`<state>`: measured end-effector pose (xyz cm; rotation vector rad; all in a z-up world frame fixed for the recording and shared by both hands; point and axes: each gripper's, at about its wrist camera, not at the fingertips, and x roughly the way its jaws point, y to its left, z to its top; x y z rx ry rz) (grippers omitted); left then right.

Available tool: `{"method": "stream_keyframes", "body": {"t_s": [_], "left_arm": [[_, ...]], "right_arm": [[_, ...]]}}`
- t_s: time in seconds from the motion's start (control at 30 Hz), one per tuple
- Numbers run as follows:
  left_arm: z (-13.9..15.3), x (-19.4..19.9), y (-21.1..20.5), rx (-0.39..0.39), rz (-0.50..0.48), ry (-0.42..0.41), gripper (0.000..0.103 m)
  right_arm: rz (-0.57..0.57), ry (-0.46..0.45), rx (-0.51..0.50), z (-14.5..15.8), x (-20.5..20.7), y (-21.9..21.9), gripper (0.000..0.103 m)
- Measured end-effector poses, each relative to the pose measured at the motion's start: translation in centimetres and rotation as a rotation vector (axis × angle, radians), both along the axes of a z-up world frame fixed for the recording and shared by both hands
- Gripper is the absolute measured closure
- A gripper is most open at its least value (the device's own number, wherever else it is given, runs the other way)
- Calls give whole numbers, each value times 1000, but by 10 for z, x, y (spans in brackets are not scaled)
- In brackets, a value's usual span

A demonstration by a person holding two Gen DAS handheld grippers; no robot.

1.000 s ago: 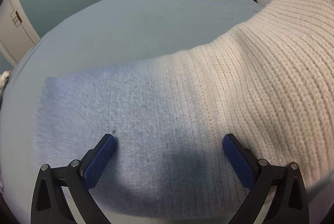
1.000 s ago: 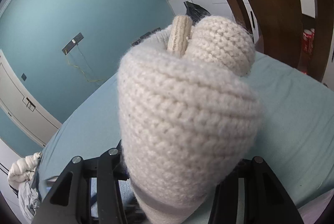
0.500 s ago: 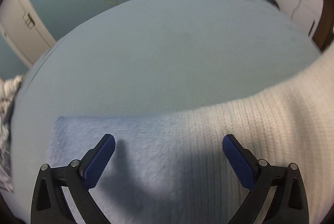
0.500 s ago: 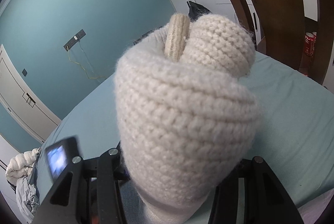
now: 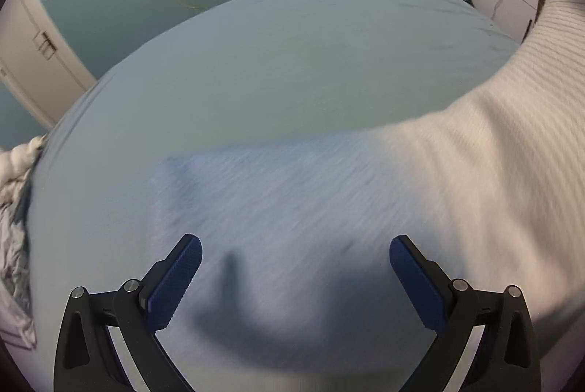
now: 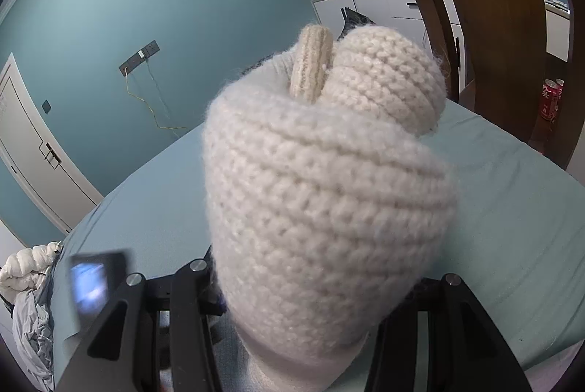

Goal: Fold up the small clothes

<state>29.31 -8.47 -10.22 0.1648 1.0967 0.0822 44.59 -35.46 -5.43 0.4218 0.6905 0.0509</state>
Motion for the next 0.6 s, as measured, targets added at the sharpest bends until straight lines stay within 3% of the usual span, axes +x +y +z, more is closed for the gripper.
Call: {"method": "stream_keyframes", "body": {"t_s": [0.13,0.33,0.5,0.6], "left_arm": [[11,-28,22,-8,30,-16,0],[21,-82,75,-96,148,-78,0],[40,-62,109,-104,196,-103,0],[52,-75,128,-114,240,-135,0]], "right_arm": [[2,1,-13,2,1,2,60],[17,-33,-90,10,-3,19,60],[53,-117,-261,19,-11,55,60],[99,-214,-420,25,-24,91,60]]}}
